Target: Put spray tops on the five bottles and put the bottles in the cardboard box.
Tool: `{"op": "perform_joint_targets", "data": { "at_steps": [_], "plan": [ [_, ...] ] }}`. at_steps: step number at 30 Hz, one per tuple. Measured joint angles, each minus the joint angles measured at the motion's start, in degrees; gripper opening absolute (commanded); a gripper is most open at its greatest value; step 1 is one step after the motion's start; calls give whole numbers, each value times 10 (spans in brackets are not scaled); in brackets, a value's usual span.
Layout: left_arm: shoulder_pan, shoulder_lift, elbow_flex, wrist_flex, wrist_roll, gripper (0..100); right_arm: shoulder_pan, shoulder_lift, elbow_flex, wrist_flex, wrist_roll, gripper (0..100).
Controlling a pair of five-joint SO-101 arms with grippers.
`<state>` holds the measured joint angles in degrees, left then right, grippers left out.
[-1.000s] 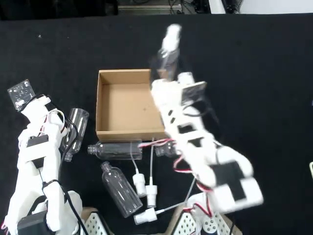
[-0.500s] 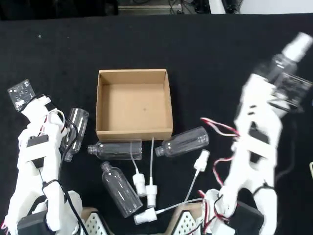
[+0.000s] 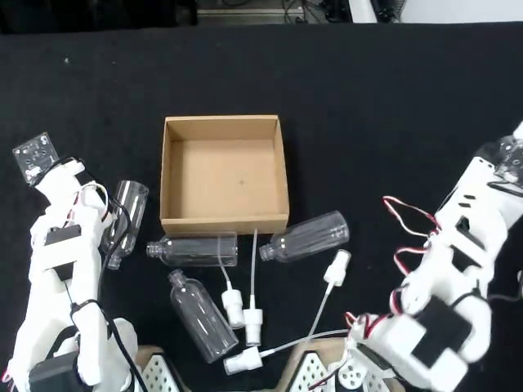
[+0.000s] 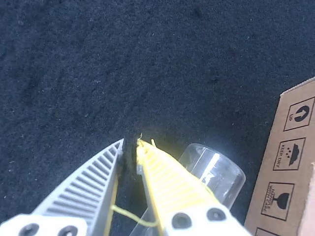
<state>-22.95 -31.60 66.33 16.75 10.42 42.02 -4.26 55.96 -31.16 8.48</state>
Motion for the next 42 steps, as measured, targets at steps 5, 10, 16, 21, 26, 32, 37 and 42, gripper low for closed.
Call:
{"op": "perform_joint_targets", "data": {
  "at_steps": [5,10,16,21,26,32,37,42],
  "plan": [
    [0,0,0,0,0,30,0,127,0,-222,-11,11],
    [0,0,0,0,0,30,0,280,-11,-396,-17,11],
    [0,0,0,0,0,30,5,379,-46,-455,-17,11],
    [0,0,0,0,0,30,7,384,-47,-459,-17,12],
    [0,0,0,0,0,30,7,384,-47,-460,-17,12],
    [0,0,0,0,0,30,7,404,-51,-455,-18,12],
    [0,0,0,0,0,30,7,415,-64,-454,-18,13],
    [0,0,0,0,0,30,7,416,-62,-462,-18,131]
  ]
}}
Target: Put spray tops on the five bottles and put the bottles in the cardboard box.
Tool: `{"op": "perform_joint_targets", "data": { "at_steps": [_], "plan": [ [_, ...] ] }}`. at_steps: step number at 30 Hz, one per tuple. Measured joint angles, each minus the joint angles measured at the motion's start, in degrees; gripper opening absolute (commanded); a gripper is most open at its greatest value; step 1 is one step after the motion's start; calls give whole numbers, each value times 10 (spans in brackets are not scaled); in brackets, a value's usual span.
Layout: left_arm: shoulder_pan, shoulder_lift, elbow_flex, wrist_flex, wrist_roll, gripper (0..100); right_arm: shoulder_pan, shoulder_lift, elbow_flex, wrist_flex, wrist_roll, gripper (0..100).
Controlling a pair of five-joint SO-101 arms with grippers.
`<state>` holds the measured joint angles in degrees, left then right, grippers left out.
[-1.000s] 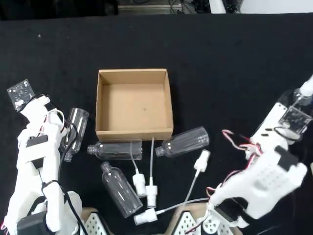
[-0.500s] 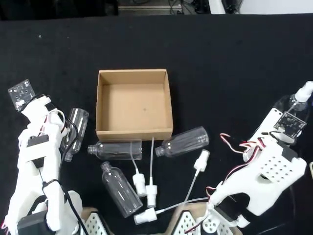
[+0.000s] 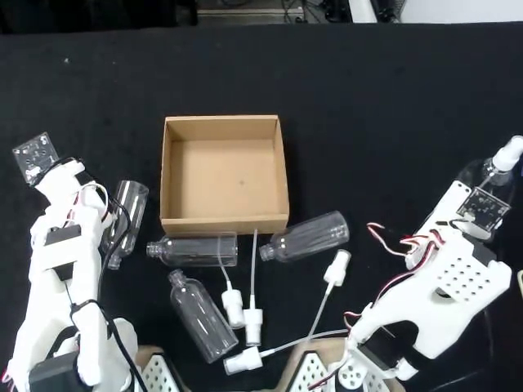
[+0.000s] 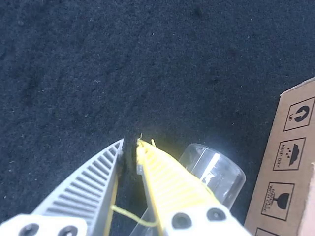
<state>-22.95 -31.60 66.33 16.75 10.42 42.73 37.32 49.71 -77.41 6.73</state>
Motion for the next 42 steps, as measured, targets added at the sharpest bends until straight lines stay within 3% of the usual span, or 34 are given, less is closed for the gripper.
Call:
{"op": "perform_joint_targets", "data": {
  "at_steps": [5,21,27,42],
  "plan": [
    [0,0,0,0,0,30,0,0,6,-1,-1,251],
    [0,0,0,0,0,30,1,8,10,2,0,255],
    [0,0,0,0,0,30,-6,-111,83,17,0,255],
    [0,0,0,0,0,30,-6,-533,105,520,0,254]
  ]
}}
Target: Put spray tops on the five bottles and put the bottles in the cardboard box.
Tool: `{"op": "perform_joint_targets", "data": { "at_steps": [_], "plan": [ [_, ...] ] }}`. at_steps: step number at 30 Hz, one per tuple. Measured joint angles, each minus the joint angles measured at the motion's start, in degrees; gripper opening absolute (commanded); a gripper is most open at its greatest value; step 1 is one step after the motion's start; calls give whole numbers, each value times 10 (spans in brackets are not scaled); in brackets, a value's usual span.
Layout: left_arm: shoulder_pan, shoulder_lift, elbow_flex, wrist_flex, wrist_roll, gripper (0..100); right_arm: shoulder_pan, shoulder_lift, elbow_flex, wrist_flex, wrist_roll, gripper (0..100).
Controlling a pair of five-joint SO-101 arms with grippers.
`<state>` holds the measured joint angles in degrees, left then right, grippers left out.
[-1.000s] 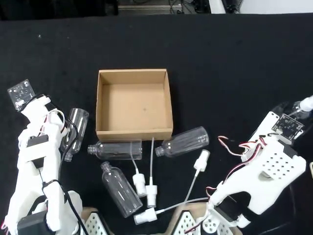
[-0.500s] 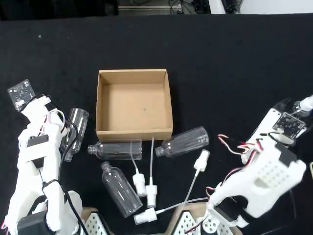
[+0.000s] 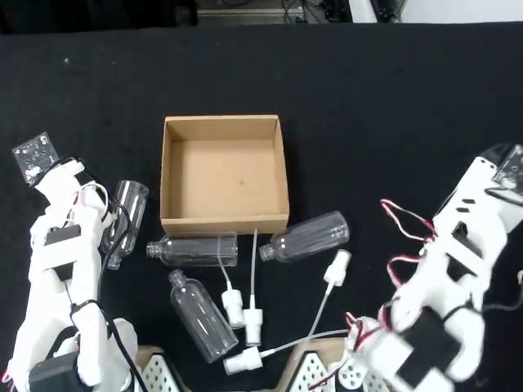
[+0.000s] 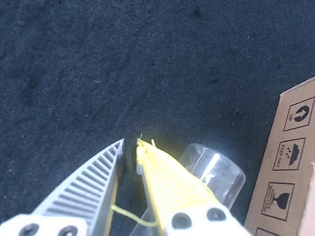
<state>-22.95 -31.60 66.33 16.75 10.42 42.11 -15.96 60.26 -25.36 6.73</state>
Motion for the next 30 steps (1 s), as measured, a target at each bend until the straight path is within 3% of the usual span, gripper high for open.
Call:
{"op": "perform_joint_targets", "data": {
  "at_steps": [4,9,21,30],
  "plan": [
    [0,0,0,0,0,30,0,-53,0,134,1,254],
    [0,0,0,0,0,30,0,-49,4,158,1,254],
    [0,0,0,0,0,30,15,93,5,9,5,252],
    [11,0,0,0,0,30,15,104,5,-9,5,251]
  ]
}}
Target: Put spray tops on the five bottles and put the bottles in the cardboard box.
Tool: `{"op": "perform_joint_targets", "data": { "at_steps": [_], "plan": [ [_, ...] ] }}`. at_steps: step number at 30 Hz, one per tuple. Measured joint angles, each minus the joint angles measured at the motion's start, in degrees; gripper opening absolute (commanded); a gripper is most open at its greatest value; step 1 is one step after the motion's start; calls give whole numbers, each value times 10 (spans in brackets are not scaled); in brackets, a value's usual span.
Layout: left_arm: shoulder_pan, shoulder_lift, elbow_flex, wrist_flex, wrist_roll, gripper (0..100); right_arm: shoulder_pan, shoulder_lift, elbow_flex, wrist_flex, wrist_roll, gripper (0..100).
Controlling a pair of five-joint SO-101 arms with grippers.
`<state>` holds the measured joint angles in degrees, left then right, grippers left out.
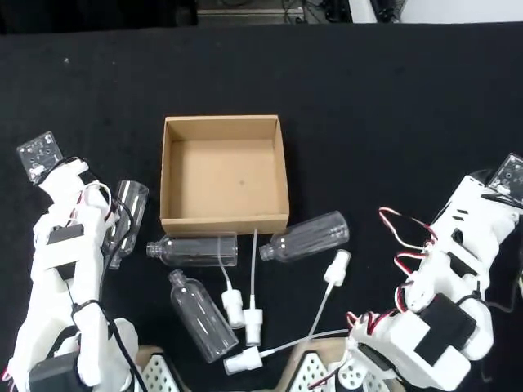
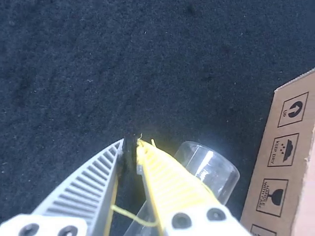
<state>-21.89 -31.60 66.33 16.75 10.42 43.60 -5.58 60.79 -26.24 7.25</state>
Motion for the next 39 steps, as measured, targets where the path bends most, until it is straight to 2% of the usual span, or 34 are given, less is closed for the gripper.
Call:
{"op": "perform_joint_targets", "data": {
  "at_steps": [18,23,39],
  "plan": [
    [2,0,0,0,0,30,-12,0,0,0,0,257],
    [2,0,0,0,0,30,-26,0,0,0,0,335],
    [2,0,0,0,0,30,-32,3,0,0,0,322]
  ]
}}
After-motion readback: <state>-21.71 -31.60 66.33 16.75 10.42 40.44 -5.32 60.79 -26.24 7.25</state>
